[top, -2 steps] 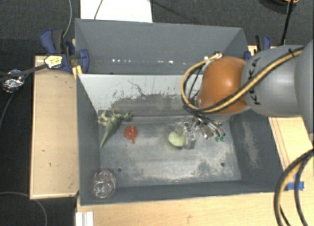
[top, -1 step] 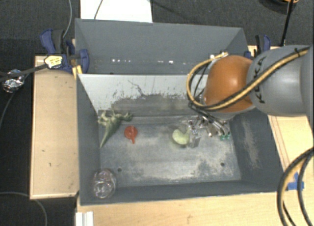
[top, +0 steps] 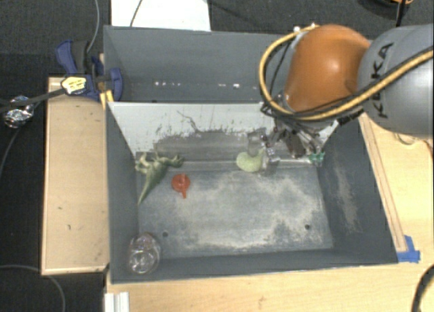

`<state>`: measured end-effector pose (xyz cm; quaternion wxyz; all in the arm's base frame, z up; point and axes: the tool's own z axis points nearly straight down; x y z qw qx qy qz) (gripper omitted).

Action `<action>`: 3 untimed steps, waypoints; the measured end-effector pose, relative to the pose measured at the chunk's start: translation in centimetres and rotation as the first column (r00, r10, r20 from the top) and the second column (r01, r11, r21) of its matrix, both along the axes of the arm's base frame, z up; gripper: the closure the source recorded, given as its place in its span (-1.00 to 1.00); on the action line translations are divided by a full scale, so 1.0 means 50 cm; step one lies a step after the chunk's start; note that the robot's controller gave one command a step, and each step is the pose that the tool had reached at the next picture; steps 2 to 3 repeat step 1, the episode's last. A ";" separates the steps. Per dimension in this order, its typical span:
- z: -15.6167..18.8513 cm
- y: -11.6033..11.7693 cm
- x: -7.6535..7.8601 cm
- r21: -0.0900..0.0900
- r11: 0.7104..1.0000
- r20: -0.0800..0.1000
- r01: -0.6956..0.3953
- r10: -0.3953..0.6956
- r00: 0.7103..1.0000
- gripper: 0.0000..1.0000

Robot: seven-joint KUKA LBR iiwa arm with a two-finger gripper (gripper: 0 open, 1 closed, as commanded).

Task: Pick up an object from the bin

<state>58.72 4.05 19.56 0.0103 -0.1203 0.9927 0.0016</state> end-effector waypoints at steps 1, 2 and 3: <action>-0.001 0.000 0.000 0.000 1.000 -0.001 0.002 -0.002 1.000 1.00; -0.001 0.000 0.000 0.000 1.000 -0.001 0.002 -0.002 1.000 1.00; -0.001 0.000 0.000 0.000 1.000 -0.001 0.002 -0.002 1.000 1.00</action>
Offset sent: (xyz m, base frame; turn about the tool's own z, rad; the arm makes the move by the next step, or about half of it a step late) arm -0.0205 0.0313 0.0991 0.1072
